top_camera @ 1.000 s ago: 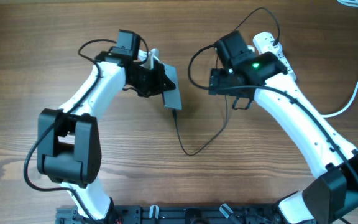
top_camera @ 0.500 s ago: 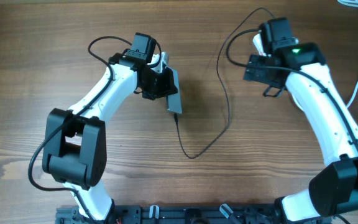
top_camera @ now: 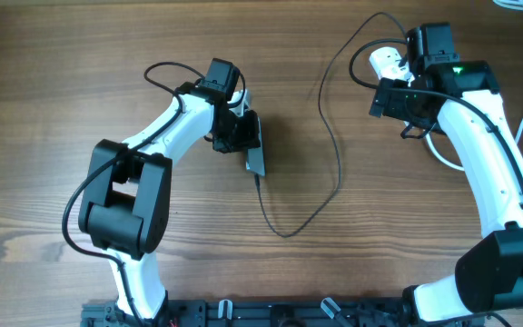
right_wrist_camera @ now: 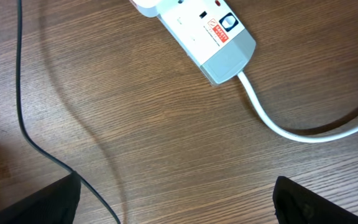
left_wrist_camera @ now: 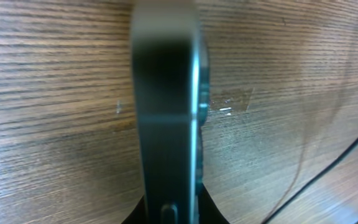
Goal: Plug charger to phone and switch on socket
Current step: 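Release the phone flat on the table and move right gripper to power strip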
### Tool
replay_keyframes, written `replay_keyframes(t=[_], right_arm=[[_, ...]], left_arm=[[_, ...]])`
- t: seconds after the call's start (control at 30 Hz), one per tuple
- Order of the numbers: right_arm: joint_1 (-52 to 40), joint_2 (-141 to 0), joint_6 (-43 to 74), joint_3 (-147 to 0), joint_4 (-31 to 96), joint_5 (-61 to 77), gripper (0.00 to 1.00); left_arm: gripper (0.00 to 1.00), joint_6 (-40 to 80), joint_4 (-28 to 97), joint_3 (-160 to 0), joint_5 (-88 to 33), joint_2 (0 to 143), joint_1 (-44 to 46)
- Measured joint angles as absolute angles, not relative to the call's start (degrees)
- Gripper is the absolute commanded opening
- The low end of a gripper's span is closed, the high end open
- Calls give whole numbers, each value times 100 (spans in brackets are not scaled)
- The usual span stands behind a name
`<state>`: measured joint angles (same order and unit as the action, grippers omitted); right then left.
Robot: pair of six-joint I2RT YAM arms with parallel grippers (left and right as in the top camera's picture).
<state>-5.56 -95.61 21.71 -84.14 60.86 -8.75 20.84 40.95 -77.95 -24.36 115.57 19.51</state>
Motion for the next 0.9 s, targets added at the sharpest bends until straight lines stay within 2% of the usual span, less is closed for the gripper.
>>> replay_keyframes(t=[0.4,0.63,0.8,0.87,0.9], right_arm=[[-556,-9561,2150,-8414,6088,-834,100],[-556,-9561,2150,-8414,6130,-834,100],[-556,-9561,2021,-8414,6125,-676,100],[-556,-9561,1951,-8414,6125,-558,100],[-556,-9561,1914,-8414,6121,-526,100]], left_arm=[[29,2049,4095,-7795,-2134,11557,2091],[14,2040,4095,-7795,-1909,11557,2171],[12,2025,4093,-7795,-1688,11557,2171],[22,2023,4093,-7795,-1577,11557,2171],[33,2016,4088,-7795,-1507,11557,2169]])
